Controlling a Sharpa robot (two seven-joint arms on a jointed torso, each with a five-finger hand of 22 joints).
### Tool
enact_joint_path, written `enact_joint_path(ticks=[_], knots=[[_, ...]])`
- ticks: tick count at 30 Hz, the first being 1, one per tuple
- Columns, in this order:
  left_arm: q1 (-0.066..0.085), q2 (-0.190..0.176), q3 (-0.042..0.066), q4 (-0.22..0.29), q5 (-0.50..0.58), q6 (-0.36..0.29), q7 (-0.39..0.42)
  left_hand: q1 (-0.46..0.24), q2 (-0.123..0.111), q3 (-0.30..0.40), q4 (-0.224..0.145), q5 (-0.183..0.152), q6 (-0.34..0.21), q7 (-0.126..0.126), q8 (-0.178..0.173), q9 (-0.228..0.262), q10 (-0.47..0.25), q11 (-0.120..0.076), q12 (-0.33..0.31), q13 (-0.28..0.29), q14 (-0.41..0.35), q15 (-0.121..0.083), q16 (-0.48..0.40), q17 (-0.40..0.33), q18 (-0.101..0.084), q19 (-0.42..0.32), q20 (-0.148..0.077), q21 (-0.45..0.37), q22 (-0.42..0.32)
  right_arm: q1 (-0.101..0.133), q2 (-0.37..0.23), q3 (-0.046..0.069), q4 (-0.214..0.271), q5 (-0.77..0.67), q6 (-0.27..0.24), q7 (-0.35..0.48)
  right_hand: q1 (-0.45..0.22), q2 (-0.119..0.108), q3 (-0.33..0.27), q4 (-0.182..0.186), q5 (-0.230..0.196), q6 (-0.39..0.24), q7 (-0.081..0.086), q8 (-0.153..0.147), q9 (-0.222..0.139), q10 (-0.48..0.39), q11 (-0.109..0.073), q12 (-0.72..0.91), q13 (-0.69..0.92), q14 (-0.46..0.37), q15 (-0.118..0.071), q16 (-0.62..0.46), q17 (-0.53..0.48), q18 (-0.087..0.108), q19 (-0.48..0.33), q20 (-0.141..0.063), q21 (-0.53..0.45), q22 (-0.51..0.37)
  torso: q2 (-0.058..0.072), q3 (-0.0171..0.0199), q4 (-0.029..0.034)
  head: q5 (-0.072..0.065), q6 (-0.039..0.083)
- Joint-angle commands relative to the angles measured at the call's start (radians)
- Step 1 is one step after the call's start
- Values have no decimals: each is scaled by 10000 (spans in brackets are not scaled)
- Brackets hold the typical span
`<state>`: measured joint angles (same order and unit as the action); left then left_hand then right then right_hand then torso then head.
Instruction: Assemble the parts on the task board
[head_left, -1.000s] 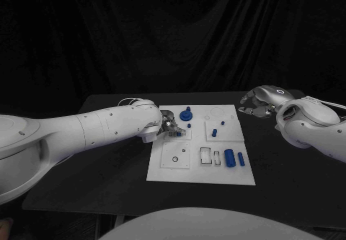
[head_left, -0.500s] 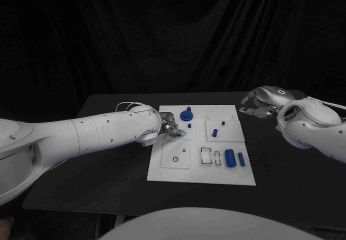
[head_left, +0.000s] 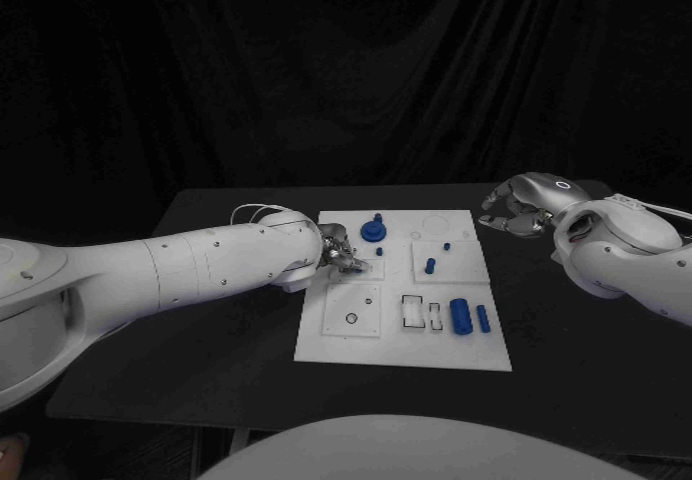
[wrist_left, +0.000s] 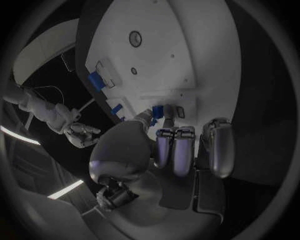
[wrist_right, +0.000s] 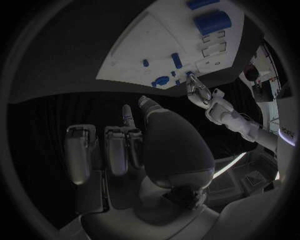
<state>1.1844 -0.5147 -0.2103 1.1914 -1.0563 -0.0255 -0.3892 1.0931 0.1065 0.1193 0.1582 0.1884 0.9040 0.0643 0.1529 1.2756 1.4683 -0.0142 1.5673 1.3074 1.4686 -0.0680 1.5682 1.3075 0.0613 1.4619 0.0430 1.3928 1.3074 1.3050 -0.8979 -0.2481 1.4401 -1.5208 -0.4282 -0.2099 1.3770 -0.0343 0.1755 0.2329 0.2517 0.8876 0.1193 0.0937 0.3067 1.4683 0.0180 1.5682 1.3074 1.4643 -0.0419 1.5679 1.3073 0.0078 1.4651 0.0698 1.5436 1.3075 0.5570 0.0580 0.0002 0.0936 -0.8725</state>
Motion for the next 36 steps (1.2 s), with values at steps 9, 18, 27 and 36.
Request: enact_joint_path(ticks=[9,18,27,36], knots=[[-67,84,-9,-99,-48,-22,200,242,80,221,-100,675,-182,89,-463,-588,1025,94,35,2634,1021,60,26,2633,-71,23,44,-98,1389,-25,-12,8,23,5,104,-190,220,-1,113,-152,385,114,-7,-89,-52,1025,73,26,2634,1065,63,29,2635,24,809,68,-52,2496,14,-9,-13,29,-2],[-71,104,-9,-145,-48,-55,554,493,70,864,-326,1477,-144,157,-829,-1311,1025,159,35,2634,1021,122,26,2633,-54,-23,108,-187,1392,-25,-28,8,32,5,147,-219,244,-4,164,-190,549,133,-6,-103,-71,1025,74,26,2634,1065,63,29,2635,24,808,68,-55,2495,9,-3,-9,33,-2],[-72,98,-9,-140,-48,0,656,500,-195,1683,-533,2208,-66,192,-846,-1800,1025,189,35,2634,1021,152,26,2633,-53,-22,142,-207,1433,-25,-26,8,25,5,200,-238,268,16,225,-219,704,160,-6,-108,-84,1025,74,26,2634,1065,62,29,2635,29,797,67,-71,2489,9,-5,-8,12,-2],[-72,61,-8,-118,-48,-99,673,452,-458,2338,-721,2668,7,190,-792,-1940,1025,184,35,2634,1021,149,26,2633,-55,-8,143,-209,1468,-26,-28,8,23,5,236,-261,282,16,253,-240,773,187,-11,-104,-88,1025,69,26,2634,1065,61,29,2635,31,792,66,-79,2486,7,-6,-16,35,-2]])
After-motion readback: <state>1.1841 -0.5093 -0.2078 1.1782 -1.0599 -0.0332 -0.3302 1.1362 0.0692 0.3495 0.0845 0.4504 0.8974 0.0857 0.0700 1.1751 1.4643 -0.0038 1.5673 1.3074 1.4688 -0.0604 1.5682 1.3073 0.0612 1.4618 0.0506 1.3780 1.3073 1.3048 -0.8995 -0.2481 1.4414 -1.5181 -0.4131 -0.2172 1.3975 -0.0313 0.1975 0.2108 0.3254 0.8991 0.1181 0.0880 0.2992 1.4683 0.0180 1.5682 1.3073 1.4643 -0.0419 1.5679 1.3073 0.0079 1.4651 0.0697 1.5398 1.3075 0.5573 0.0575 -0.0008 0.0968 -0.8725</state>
